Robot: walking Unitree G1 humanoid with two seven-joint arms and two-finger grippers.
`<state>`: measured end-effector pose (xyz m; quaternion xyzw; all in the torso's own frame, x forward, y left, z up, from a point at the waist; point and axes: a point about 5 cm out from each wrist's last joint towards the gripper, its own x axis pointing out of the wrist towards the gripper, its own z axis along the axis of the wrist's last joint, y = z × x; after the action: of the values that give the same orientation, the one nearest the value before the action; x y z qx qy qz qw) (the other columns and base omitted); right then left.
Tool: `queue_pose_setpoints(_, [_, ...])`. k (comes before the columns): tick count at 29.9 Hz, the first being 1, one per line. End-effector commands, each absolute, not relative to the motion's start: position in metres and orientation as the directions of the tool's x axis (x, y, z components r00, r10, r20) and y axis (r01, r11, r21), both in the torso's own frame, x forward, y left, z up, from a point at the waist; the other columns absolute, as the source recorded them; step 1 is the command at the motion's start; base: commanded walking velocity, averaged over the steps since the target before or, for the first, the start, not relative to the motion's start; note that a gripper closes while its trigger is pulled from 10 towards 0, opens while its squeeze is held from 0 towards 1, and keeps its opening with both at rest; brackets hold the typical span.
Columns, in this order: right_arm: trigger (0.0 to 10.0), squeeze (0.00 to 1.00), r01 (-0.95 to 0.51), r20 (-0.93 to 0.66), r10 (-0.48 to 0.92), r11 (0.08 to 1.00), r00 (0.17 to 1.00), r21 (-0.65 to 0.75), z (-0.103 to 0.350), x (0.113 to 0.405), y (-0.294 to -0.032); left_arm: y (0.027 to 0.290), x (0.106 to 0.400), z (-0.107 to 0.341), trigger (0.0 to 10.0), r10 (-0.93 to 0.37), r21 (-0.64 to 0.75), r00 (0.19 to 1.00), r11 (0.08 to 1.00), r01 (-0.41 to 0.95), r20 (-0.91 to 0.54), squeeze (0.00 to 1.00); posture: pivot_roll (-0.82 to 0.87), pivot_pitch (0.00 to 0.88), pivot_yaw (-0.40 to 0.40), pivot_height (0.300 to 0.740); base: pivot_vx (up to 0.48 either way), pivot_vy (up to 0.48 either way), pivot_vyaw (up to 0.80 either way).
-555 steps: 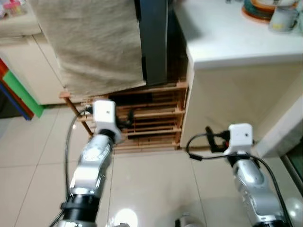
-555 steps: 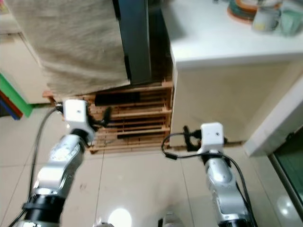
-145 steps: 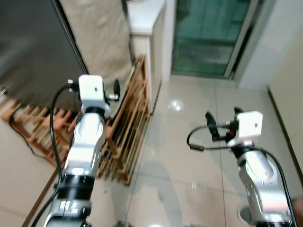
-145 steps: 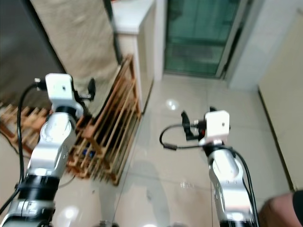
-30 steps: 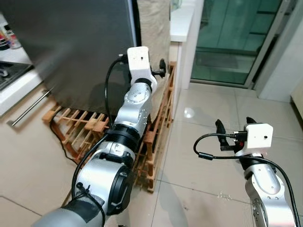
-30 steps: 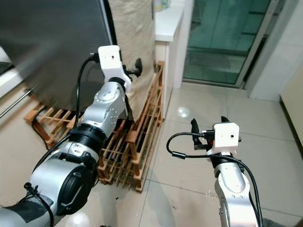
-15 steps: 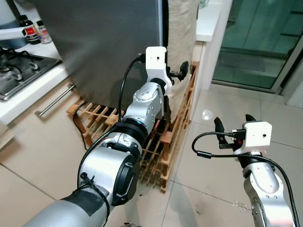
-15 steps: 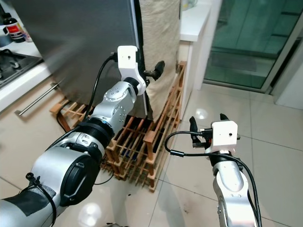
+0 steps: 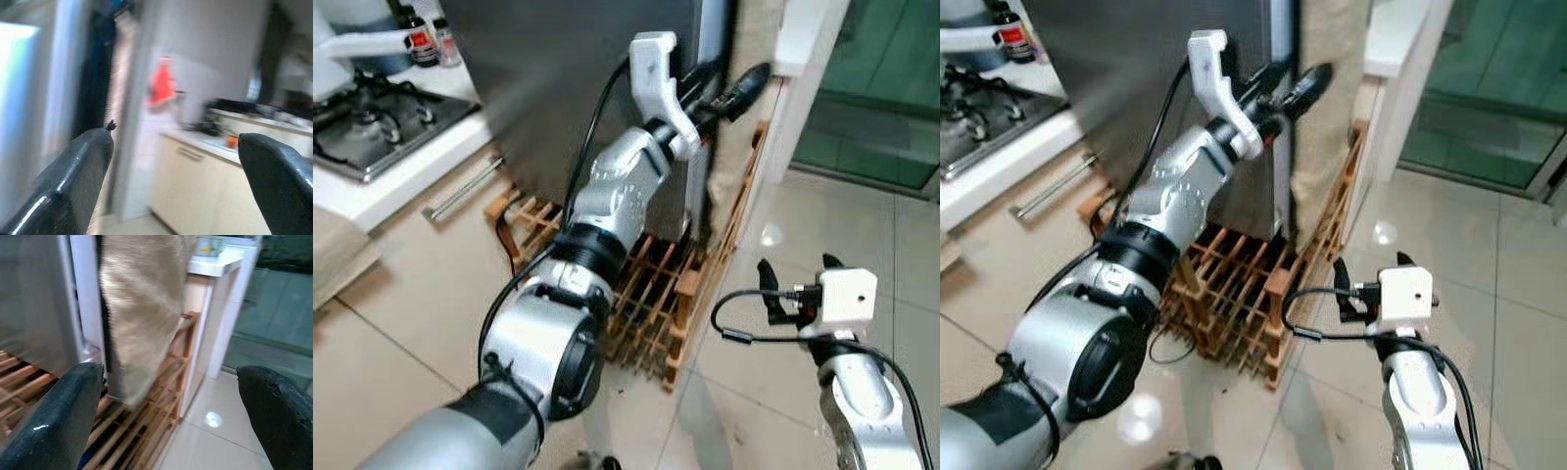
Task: Restocking fridge
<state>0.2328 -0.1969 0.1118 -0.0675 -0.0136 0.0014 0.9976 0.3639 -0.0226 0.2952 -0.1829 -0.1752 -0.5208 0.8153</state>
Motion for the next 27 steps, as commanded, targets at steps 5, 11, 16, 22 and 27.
queue_pose_setpoints(5, [10.0, 0.13, -0.001, 0.030, 0.005, 0.990, 1.000, -0.140, 0.113, 0.235, -0.197, -0.138, 0.279, 0.314, 10.0, -0.816, -0.151, 0.091, 0.005, 0.989, 0.571, 0.00, -0.28, 0.020, 0.126, 0.740, 0.000, 0.000, 0.00])
queue_pose_setpoints(11, [10.0, 0.13, 0.023, 0.050, -0.016, 0.991, 0.999, -0.133, 0.116, 0.239, -0.198, -0.059, 0.334, 0.269, 10.0, -0.769, -0.266, 0.419, 0.327, 0.907, 0.483, 0.00, -0.26, 0.023, 0.123, 0.740, 0.000, 0.000, 0.00])
queue_pose_setpoints(16, [10.0, 0.11, 0.038, 0.047, -0.032, 0.993, 0.998, -0.114, 0.116, 0.243, -0.202, 0.061, 0.361, 0.229, 10.0, -0.517, -0.260, 0.782, 0.748, 0.611, 0.349, 0.00, -0.19, 0.016, 0.111, 0.740, 0.000, 0.000, 0.00])
queue_pose_setpoints(22, [10.0, 0.14, 0.017, 0.070, -0.010, 0.995, 0.998, -0.098, 0.127, 0.264, -0.202, 0.196, 0.351, 0.186, 10.0, 0.097, -0.156, 0.973, 0.986, -0.064, 0.210, 0.00, -0.14, 0.002, 0.098, 0.740, 0.000, 0.000, 0.35])
queue_pose_setpoints(27, [10.0, 0.13, 0.017, 0.090, -0.008, 0.995, 0.996, -0.100, 0.134, 0.274, -0.205, 0.215, 0.316, 0.177, 10.0, 0.174, -0.040, 0.962, 0.985, -0.169, 0.211, 0.00, -0.13, 0.000, 0.092, 0.740, 0.000, 0.000, 0.59])
